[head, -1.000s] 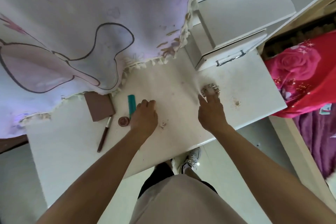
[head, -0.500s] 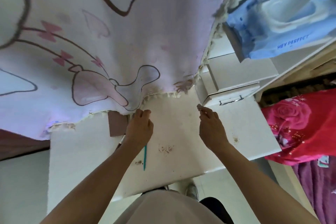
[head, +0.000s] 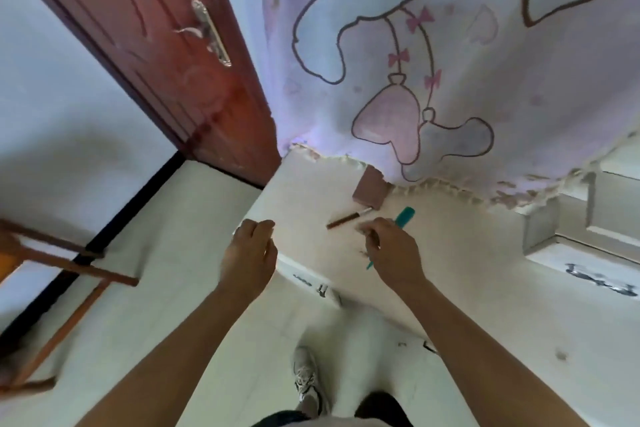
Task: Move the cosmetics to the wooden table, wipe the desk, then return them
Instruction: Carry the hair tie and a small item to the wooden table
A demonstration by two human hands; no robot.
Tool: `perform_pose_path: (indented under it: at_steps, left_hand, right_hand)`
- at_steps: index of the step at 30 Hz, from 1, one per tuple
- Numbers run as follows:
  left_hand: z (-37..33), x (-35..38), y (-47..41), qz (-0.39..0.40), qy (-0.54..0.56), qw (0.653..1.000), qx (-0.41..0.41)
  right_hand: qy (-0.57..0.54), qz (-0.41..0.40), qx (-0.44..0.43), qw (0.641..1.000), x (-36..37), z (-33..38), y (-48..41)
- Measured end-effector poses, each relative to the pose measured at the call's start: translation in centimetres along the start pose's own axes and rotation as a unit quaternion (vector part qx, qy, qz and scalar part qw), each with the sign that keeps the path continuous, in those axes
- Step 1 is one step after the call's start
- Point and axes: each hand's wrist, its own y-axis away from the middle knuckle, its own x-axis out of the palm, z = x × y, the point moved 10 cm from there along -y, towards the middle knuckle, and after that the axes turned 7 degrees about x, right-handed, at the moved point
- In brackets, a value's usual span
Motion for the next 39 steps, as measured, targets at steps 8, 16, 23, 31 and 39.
perform_pose_path:
  at_steps: [8, 16, 23, 31, 39]
  left_hand:
    - [15.6, -14.3, 12.5, -0.160, -0.013, 0.977, -0.138]
    - [32.1, -27.8, 26.5, -0.249, -0.063, 0.952, -0.164]
    - [43.8, -36.6, 36.5, -0.300, -0.084, 0.922, -0.231]
    - [57.2, -40.1, 43.8, -0.359, -0.039, 0.869, -0.339]
    - [75.1, -42.9, 41.2, -0.359, -0.019, 0.842, -0.401]
  right_hand:
    - [-0.047, 0.092, -0.173, 0.980, 10.1, 21.6, 4.8]
    - [-0.067, 0.164, -0.288, 0.941, 23.5, 44.9, 14.2]
    - [-0.074, 0.204, -0.372, 0.902, 33.2, 60.4, 21.9]
    - [-0.060, 0.255, -0.445, 0.856, 44.5, 73.0, 25.8]
    - [-0.115, 0.286, -0.451, 0.838, 57.6, 85.4, 22.5]
